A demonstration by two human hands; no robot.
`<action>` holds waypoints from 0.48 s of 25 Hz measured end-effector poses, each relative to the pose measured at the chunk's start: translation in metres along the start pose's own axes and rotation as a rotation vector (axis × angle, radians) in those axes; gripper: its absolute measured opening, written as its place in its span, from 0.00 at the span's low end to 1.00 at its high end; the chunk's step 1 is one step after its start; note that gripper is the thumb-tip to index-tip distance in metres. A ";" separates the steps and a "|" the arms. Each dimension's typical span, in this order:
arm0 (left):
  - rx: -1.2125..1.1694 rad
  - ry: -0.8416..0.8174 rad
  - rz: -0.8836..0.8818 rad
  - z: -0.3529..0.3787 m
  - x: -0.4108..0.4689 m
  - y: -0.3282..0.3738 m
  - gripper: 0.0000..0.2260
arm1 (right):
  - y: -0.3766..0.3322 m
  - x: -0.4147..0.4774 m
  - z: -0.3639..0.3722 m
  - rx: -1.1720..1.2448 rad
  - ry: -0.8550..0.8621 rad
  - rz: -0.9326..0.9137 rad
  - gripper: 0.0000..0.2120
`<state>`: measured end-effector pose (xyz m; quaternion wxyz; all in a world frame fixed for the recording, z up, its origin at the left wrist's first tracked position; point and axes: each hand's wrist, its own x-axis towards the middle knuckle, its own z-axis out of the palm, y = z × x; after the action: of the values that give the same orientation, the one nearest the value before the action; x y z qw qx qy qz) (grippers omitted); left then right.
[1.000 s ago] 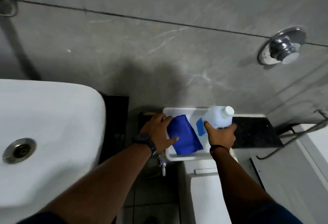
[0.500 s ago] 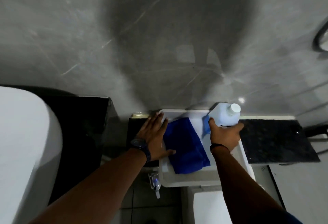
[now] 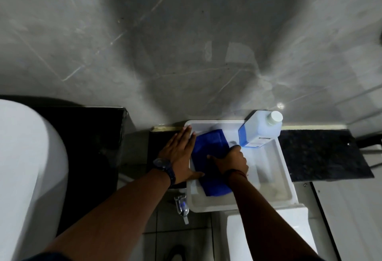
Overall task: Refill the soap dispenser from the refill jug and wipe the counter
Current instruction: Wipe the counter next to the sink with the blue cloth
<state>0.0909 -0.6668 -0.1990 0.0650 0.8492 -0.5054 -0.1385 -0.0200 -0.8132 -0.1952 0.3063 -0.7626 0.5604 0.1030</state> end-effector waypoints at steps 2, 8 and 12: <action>0.005 -0.005 -0.004 0.002 0.002 -0.001 0.55 | -0.007 0.010 -0.002 0.070 -0.143 0.065 0.35; 0.010 0.006 -0.065 -0.005 -0.003 0.003 0.59 | -0.018 0.013 -0.005 0.077 -0.230 -0.040 0.21; -0.041 0.096 -0.097 -0.033 -0.031 0.011 0.55 | -0.018 -0.014 -0.027 0.314 -0.134 -0.138 0.19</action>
<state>0.0777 -0.6456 -0.1594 0.0998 0.8767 -0.4572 -0.1110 -0.0138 -0.8145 -0.1603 0.4643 -0.7336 0.4942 0.0435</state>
